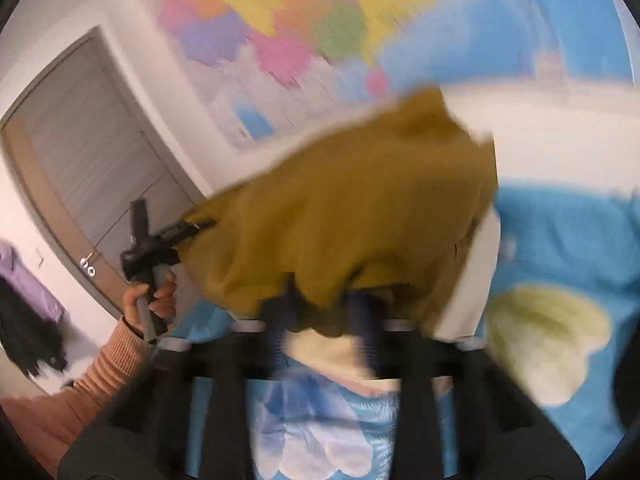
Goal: Fold large clothes
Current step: 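Lift the folded jacket with both grippers and carry it toward the clothes stack, then lower the jacket onto the cream and pink folded stack and open both grippers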
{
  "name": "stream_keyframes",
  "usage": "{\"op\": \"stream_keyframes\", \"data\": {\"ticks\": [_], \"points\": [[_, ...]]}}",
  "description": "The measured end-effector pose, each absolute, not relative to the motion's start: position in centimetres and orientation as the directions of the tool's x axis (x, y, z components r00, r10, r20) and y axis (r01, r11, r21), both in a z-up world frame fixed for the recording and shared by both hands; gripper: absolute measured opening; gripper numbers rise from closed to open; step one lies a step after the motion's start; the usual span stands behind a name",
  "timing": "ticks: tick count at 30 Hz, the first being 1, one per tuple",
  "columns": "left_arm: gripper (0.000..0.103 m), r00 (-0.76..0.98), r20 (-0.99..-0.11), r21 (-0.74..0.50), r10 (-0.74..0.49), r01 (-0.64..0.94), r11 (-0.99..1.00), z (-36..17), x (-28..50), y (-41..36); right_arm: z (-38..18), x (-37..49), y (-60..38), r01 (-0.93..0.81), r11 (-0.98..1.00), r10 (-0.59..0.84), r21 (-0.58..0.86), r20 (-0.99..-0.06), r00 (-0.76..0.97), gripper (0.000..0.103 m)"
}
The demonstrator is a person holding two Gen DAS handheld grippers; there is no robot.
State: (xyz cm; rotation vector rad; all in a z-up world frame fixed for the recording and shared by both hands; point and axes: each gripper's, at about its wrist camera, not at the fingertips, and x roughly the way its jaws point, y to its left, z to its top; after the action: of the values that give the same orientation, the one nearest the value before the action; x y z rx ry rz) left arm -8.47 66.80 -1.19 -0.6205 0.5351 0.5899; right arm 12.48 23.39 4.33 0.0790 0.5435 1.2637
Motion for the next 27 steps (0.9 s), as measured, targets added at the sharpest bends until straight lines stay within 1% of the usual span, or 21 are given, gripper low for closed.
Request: {"op": "stream_keyframes", "data": {"ticks": [1,2,4,6,7,8,10,11,12,13,14,16,17,19,20,21,22,24,25,26,27], "points": [[0.073,0.691,-0.628,-0.344,0.357,-0.659,0.669,-1.1,-8.5,66.6,5.2,12.2,22.5,-0.891,0.298,0.929,0.342,-0.318,0.189,0.012],[0.073,0.682,-0.632,-0.318,0.368,-0.662,0.679,-0.9,-8.7,66.2,5.8,11.9,22.1,-0.896,0.321,0.917,0.306,-0.336,0.214,0.009],[0.074,0.661,-0.637,-0.284,0.396,-0.679,0.677,-0.7,-9.0,65.7,4.6,12.2,22.5,-0.873,0.406,0.858,0.271,-0.443,0.262,0.009],[0.074,0.613,-0.640,-0.218,0.462,-0.722,0.656,-0.3,-9.4,64.8,2.4,13.5,23.9,-0.834,0.486,0.777,0.261,-0.567,0.275,0.013],[0.075,0.590,-0.634,-0.188,0.500,-0.745,0.640,-0.1,-9.8,64.3,1.1,14.3,24.3,-0.810,0.526,0.733,0.260,-0.622,0.277,0.022],[0.075,0.572,-0.629,-0.172,0.526,-0.763,0.624,0.0,-10.4,63.8,0.4,14.8,24.2,-0.789,0.546,0.722,0.282,-0.637,0.272,0.033],[0.075,0.556,-0.609,-0.153,0.566,-0.783,0.603,0.4,-11.8,63.0,1.1,14.7,22.9,-0.775,0.553,0.746,0.305,-0.595,0.298,0.041],[0.075,0.540,-0.597,-0.139,0.594,-0.798,0.586,0.7,-12.4,62.4,1.8,14.4,22.4,-0.769,0.565,0.749,0.298,-0.576,0.327,0.047],[0.075,0.525,-0.563,-0.122,0.639,-0.817,0.563,1.3,-13.4,61.3,2.7,13.8,21.7,-0.766,0.578,0.751,0.283,-0.553,0.362,0.048],[0.075,0.529,-0.542,-0.121,0.653,-0.818,0.562,1.7,-14.1,60.6,3.4,13.4,21.3,-0.767,0.583,0.754,0.269,-0.532,0.386,0.048],[0.075,0.542,-0.507,-0.125,0.671,-0.816,0.565,2.3,-14.9,59.6,4.7,12.5,20.7,-0.771,0.589,0.760,0.242,-0.490,0.427,0.048],[0.077,0.613,-0.466,-0.142,0.638,-0.764,0.630,3.4,-15.3,58.2,6.2,11.7,21.0,-0.792,0.573,0.779,0.211,-0.440,0.446,0.050],[0.078,0.644,-0.463,-0.148,0.608,-0.733,0.664,3.6,-15.1,57.9,6.8,11.2,21.7,-0.819,0.543,0.796,0.187,-0.424,0.431,0.054],[0.078,0.720,-0.467,-0.175,0.513,-0.644,0.745,3.9,-13.8,56.8,7.4,10.8,24.5,-0.846,0.516,0.807,0.133,-0.407,0.428,0.055],[0.078,0.750,-0.473,-0.182,0.461,-0.595,0.783,3.9,-12.7,56.0,7.4,11.0,25.9,-0.857,0.500,0.811,0.124,-0.414,0.413,0.055],[0.078,0.760,-0.477,-0.178,0.443,-0.577,0.797,3.8,-12.0,55.5,7.2,11.3,27.7,-0.861,0.496,0.807,0.109,-0.424,0.411,0.054],[0.078,0.767,-0.478,-0.167,0.427,-0.557,0.814,3.5,-11.0,54.8,6.7,11.7,29.5,-0.856,0.511,0.792,0.079,-0.429,0.433,0.050],[0.078,0.780,-0.496,-0.151,0.383,-0.512,0.846,2.8,-9.3,53.7,5.5,12.7,31.5,-0.845,0.534,0.756,0.016,-0.458,0.469,0.048],[0.078,0.779,-0.515,-0.152,0.357,-0.493,0.856,2.2,-8.3,53.2,4.3,14.1,33.1,-0.829,0.559,0.722,0.011,-0.498,0.480,0.045],[0.078,0.776,-0.544,-0.149,0.320,-0.464,0.873,1.3,-7.2,52.8,3.3,15.2,33.5,-0.823,0.567,0.710,0.044,-0.532,0.461,0.044],[0.078,0.760,-0.563,-0.128,0.323,-0.467,0.875,0.5,-6.4,52.7,1.8,16.9,34.1,-0.812,0.577,0.697,0.091,-0.573,0.431,0.044]]}}
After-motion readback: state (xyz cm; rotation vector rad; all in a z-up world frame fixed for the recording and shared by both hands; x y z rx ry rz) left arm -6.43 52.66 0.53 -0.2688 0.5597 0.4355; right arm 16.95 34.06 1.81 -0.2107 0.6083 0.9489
